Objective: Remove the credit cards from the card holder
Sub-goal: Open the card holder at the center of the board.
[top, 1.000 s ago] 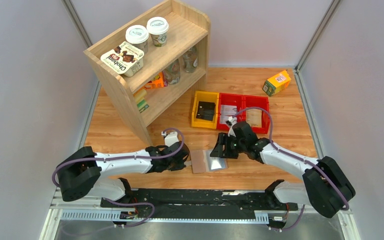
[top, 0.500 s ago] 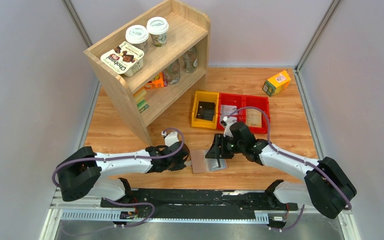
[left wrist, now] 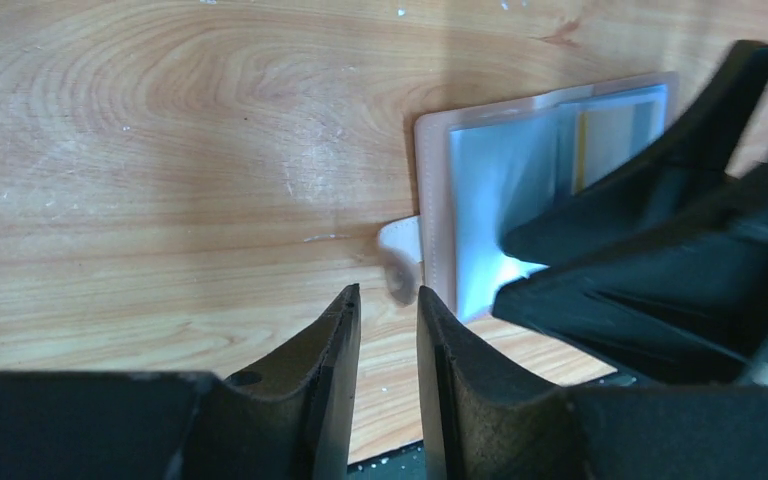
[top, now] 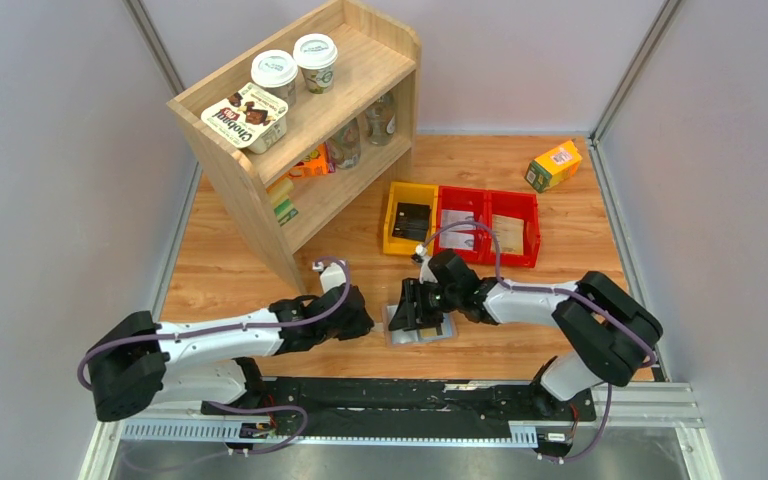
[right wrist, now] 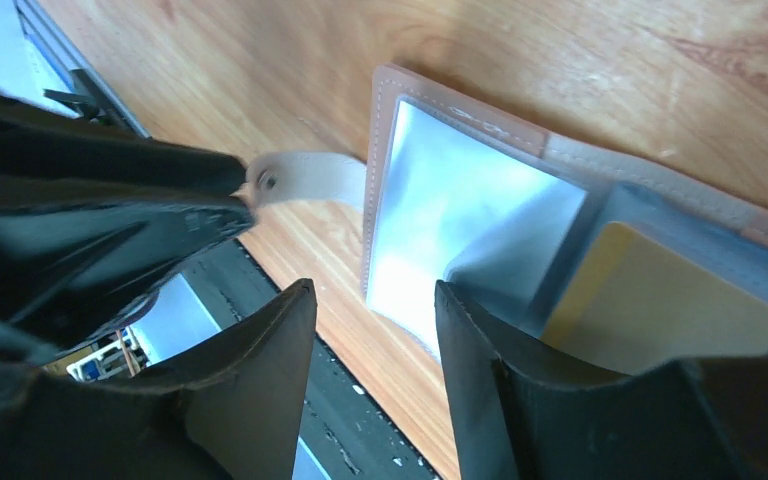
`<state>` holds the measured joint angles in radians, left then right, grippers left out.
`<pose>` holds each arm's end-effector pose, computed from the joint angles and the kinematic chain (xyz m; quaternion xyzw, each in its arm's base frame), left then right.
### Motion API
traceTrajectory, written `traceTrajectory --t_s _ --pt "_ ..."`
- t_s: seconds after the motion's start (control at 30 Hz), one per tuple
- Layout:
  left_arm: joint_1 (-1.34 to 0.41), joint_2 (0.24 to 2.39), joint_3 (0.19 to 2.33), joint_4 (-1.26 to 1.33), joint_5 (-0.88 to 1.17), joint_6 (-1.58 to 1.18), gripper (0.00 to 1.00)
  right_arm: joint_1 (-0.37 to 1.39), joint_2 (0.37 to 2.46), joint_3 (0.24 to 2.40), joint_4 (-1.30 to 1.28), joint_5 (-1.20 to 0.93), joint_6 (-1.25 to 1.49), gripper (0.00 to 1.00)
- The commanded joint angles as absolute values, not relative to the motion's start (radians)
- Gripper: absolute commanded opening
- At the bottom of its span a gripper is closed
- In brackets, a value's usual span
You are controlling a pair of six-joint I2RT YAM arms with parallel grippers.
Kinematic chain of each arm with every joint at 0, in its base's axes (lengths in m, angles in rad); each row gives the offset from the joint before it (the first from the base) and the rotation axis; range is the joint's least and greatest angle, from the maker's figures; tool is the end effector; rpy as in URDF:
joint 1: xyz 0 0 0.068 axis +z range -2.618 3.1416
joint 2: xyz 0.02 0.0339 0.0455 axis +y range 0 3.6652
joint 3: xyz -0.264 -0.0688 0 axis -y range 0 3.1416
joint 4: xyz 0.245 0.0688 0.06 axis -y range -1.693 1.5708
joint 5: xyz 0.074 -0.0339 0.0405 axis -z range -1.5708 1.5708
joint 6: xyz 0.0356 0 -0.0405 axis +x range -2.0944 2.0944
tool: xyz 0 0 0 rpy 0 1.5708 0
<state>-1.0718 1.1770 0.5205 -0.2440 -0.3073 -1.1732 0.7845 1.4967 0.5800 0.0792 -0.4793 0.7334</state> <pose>0.1130 -0.1849 0.1707 -0.0976 0.9295 -0.2303 0.2711 0.1779 0.2008 0.1404 -0.1082 0.9044 0.4004 0.1002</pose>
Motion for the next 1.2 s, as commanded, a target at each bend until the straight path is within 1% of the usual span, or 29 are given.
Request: traceTrajectory --t_s 0.0,0.17,0.47,0.6,0.7,0.8,0.97,1.07,1.17 --pt "-1.071 1.082 0.505 -0.201 -0.324 -1.169 0.35 0.785 1.555 0.606 0.133 -0.463 0.765 0.53" --pt "-1.071 1.026 0.531 -0.178 -0.288 -1.147 0.35 0.785 1.53 0.615 0.12 -0.454 0.767 0.49" --pt "-1.071 1.107 0.646 -0.126 -0.232 -1.124 0.34 0.785 1.413 0.666 -0.03 -0.344 0.701 0.4" --pt "-1.069 1.14 0.664 -0.092 -0.213 -1.13 0.34 0.784 1.326 0.681 -0.135 -0.223 0.655 0.38" --pt "-1.071 1.193 0.701 -0.06 -0.174 -1.135 0.34 0.778 1.264 0.683 -0.241 -0.108 0.638 0.34" --pt "-1.071 1.261 0.756 -0.052 -0.126 -1.138 0.34 0.752 1.218 0.655 -0.278 -0.06 0.635 0.32" --pt "-1.071 1.353 0.841 -0.034 -0.069 -1.135 0.33 0.736 1.222 0.614 -0.187 -0.196 0.63 0.3" --pt "-1.071 1.351 0.833 -0.04 -0.08 -1.16 0.32 0.736 1.259 0.604 -0.12 -0.253 0.647 0.26" --pt "-1.071 1.313 0.804 -0.046 -0.098 -1.178 0.31 0.741 1.322 0.597 -0.011 -0.357 0.664 0.22"
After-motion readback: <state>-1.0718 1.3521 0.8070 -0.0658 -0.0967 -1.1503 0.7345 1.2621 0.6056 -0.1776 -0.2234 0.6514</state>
